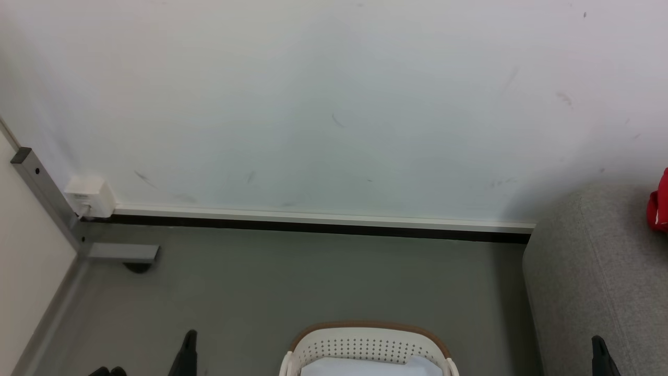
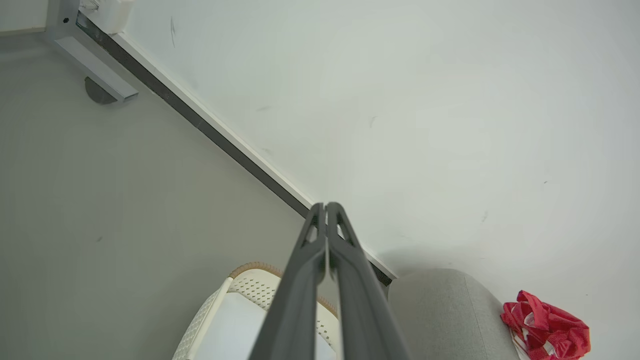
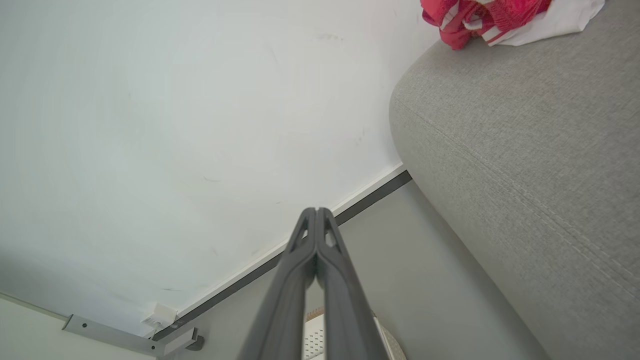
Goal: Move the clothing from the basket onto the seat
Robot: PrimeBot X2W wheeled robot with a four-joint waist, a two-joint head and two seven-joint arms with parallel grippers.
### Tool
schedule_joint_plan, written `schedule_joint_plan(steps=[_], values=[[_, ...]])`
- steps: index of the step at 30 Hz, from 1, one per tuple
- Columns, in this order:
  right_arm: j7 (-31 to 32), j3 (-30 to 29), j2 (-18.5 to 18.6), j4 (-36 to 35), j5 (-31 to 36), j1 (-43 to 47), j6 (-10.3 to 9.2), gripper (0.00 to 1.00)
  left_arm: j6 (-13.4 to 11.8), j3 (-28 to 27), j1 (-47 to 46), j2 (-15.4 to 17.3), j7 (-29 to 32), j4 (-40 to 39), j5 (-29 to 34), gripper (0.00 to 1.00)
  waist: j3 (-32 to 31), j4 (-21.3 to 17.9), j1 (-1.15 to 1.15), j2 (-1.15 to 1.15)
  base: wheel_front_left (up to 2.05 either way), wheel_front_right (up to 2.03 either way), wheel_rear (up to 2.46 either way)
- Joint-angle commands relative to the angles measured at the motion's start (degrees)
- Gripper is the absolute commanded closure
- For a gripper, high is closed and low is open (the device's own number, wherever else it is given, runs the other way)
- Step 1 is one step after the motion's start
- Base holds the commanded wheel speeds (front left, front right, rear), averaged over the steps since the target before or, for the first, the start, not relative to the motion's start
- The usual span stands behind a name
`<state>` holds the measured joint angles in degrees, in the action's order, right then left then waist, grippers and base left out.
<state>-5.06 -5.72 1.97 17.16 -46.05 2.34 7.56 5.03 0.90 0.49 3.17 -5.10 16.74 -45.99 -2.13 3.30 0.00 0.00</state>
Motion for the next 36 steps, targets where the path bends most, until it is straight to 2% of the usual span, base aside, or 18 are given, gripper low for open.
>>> schedule_joint_plan(steps=[1,36], values=[[0.37,-0.19,0.64,-0.84,-1.51,-1.24,-0.04,1.0,0.25,-0.41,-1.33,0.16,0.16,-0.82,-1.8,1.0,0.02,-0.03,0.0,0.0,0.0,0.0,0.0],[6.15,-0.56,0.91,-2.14,-24.32,-5.22,-0.08,1.0,1.48,-4.08,-4.29,-0.02,6.11,-1.88,-24.38,1.0,0.97,-1.38,0.0,0.0,0.0,0.0,0.0]])
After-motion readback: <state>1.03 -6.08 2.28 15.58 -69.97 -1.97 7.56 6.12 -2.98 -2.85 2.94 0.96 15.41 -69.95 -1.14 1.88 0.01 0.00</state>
